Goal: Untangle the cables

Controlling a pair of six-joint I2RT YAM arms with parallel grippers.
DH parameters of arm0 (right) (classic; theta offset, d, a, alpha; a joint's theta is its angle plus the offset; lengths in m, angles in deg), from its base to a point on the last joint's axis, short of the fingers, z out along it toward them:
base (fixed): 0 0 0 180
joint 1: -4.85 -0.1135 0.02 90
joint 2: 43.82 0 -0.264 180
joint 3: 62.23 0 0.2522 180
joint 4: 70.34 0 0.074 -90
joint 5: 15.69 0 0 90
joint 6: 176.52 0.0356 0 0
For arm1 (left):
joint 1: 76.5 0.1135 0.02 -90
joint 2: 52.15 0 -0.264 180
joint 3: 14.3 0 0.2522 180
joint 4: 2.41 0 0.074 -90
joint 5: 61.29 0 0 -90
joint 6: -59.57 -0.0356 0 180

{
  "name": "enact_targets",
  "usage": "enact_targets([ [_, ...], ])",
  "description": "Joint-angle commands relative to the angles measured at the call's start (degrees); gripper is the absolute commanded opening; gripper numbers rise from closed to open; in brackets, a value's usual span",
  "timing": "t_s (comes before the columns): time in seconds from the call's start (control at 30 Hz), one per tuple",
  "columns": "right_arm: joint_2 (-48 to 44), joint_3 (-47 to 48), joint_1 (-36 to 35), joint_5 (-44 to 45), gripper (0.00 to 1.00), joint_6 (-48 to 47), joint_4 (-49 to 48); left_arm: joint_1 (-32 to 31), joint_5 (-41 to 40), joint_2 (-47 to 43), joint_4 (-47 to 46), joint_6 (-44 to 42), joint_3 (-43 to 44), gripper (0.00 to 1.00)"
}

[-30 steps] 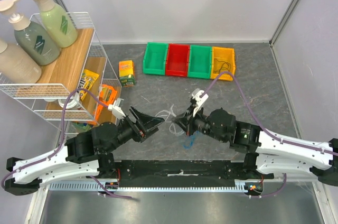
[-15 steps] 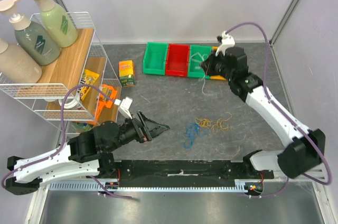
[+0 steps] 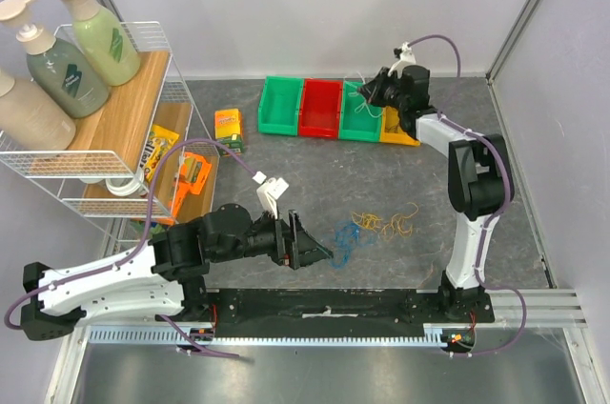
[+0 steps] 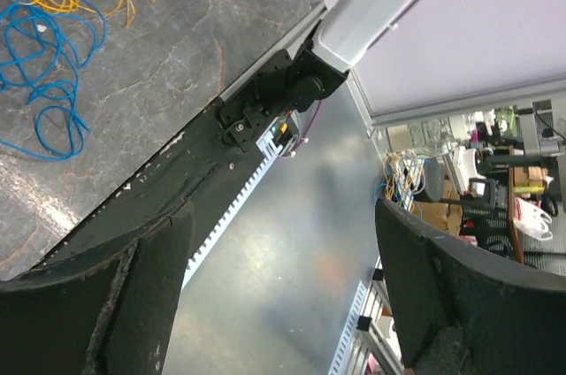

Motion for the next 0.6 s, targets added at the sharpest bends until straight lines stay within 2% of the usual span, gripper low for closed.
enact_targets([
  [0.0,1.27,0.34,-0.33,0.0,0.0,-1.65,-5.82,-0.1,3.94,-0.57,-0.35,-4.38,2.47,0.88],
  [0.2,-1.0,-5.55,-0.42,8.7,0.0,-8.23,2.17,-0.19,2.1,-1.19,0.0,-6.04,2.46,0.88],
  [0.43,2.68,4.44,-2.26,12.58,0.01,-12.11,18.24,-0.1,0.96,0.57,1.23,-7.37,4.57,0.88],
  [0.47,3.64,6.38,-2.53,13.19,0.08,-12.38,20.88,-0.1,0.96,0.66,1.31,-7.11,4.75,0.88],
  [0.5,4.52,9.27,-2.62,13.46,0.22,-12.64,24.21,-0.1,1.22,0.83,1.31,-6.76,4.84,0.88],
  [0.57,7.15,16.3,-3.4,14.25,0.41,-13.43,33.34,-0.1,1.92,0.92,1.31,-5.7,4.75,0.88],
])
